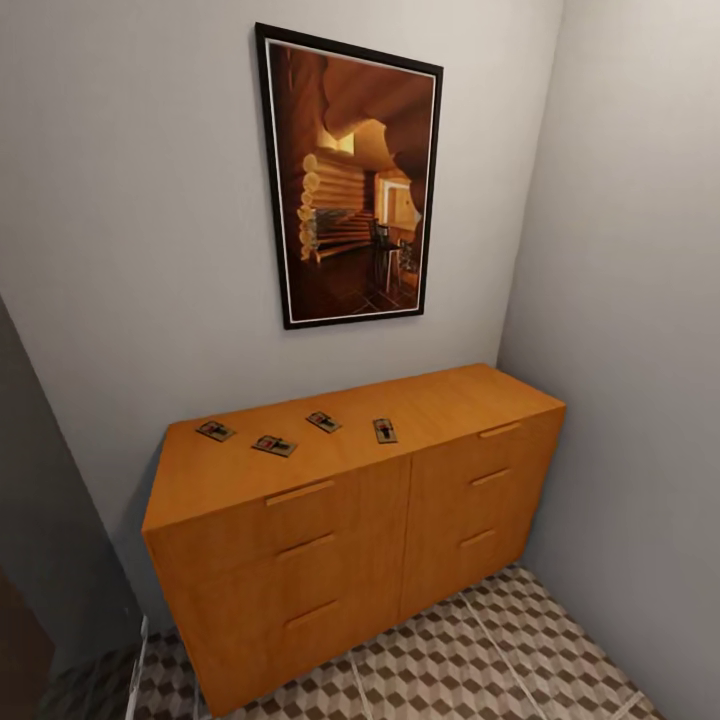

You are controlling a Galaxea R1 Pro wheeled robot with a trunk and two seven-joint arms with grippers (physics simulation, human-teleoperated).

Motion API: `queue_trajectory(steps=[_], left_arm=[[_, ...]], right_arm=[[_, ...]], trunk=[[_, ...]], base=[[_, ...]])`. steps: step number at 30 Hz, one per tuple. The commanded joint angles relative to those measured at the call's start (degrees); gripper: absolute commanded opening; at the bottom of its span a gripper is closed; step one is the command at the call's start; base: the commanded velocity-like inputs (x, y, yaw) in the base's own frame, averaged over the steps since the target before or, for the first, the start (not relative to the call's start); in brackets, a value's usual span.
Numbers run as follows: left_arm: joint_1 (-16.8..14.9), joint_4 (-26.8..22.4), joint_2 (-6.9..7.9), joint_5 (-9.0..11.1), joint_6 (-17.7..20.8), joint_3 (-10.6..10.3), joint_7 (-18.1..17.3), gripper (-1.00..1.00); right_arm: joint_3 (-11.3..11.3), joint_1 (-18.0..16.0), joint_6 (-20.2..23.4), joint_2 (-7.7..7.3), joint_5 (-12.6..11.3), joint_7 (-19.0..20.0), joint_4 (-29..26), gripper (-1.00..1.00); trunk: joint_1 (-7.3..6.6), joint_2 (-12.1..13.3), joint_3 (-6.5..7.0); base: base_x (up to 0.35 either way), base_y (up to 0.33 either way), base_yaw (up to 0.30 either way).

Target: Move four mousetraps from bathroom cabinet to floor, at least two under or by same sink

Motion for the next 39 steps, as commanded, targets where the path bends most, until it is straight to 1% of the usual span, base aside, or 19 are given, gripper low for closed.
queue_trajectory(steps=[1,14,39], left_arm=[[0.0,0.0,-0.02,0.5,-0.1,0.1,0.0,1.00],[0.0,0.0,-0.12,0.2,-0.2,-0.2,0.0,1.00],[0.0,-0.5,0.10,0.3,-0.2,0.0,-0.4,1.00]], right_arm=[[0.0,0.0,-0.2,0.00,0.1,0.0,0.0,1.00],[0.0,0.0,-0.4,-0.15,0.3,0.0,0.0,1.00],[-0.1,0.0,-0.3,-0.05,0.2,0.0,0.0,1.00]], trunk=[[0.01,0.0,-0.04],[0.01,0.0,-0.04],[0.01,0.0,-0.04]], base=[[0.029,0.000,0.000],[0.006,0.000,0.000],[0.000,0.000,0.000]])
